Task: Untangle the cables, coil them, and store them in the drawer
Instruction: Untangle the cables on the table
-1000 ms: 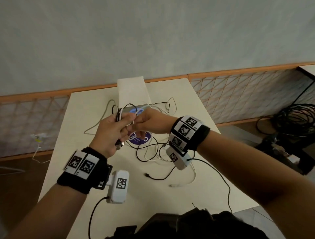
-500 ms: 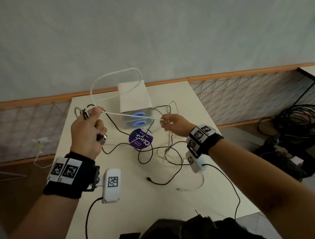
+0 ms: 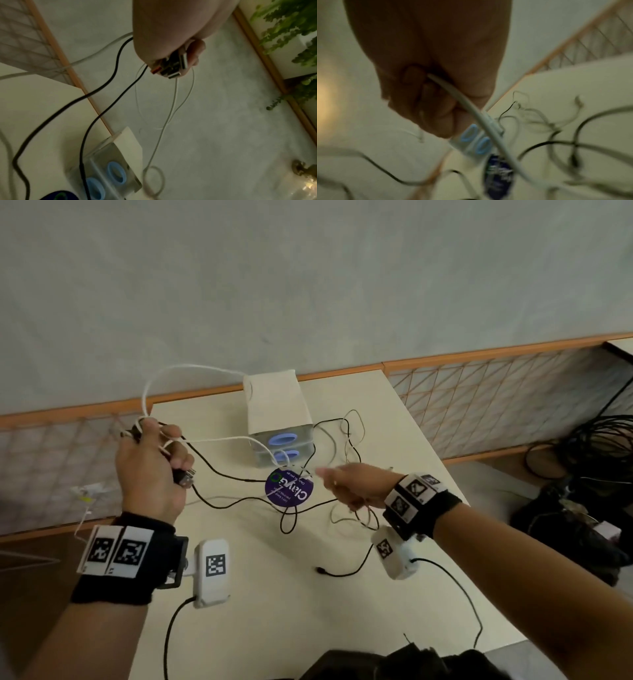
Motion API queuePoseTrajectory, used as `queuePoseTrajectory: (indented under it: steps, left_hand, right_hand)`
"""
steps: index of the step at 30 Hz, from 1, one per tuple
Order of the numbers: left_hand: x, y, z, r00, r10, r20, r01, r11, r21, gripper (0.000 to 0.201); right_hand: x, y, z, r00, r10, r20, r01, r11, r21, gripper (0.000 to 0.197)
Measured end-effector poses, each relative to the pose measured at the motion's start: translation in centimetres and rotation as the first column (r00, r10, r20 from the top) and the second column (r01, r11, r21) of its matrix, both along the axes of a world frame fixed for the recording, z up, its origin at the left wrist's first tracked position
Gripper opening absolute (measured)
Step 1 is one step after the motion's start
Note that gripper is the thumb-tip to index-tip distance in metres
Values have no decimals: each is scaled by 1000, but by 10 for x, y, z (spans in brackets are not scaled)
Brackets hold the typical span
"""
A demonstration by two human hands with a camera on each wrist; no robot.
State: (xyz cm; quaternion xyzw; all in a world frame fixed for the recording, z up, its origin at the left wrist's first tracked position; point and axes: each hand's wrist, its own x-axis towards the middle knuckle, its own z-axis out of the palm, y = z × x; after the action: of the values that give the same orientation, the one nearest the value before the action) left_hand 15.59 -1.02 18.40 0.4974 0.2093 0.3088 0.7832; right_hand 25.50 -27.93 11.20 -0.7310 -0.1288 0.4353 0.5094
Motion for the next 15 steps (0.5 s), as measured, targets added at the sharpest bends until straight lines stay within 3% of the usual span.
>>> queuePoseTrajectory:
  steps: [2,3,5,6,8,10,15]
  left_hand:
    - [-1,-1,-5,1000,-15,-2,15,1000,-12,27]
    - [-2,-1,-6,1000,-19,5,19,999,-29,28]
    - [-5,1,-7,999,-30,30,32,998,-53,29]
    - [-6,2,-7,999,-37,39,39,997,-62,30]
    - [-7,5,-8,997,-47,54,52,995,-81,29]
    - [-7,7,-10,997,-45,57,50,994,-98,27]
    - [-9,3,-19,981,104,-163,-104,995,8,13]
  right_hand:
    - [1,4,27,952,-185,-243,260,908,327,37]
    - [3,4,39,920,-257,-294,360,853,379,34]
    - [7,3,53,899,-412,-150,438,831,344,24]
    - [9,2,54,889,-458,22,433,854,290,19]
    - [9,1,51,835,-397,380,367,918,153,11]
    - [7,1,43,803,-271,531,277,958,71,13]
    - [2,-5,35,958,-186,217,137,966,220,22]
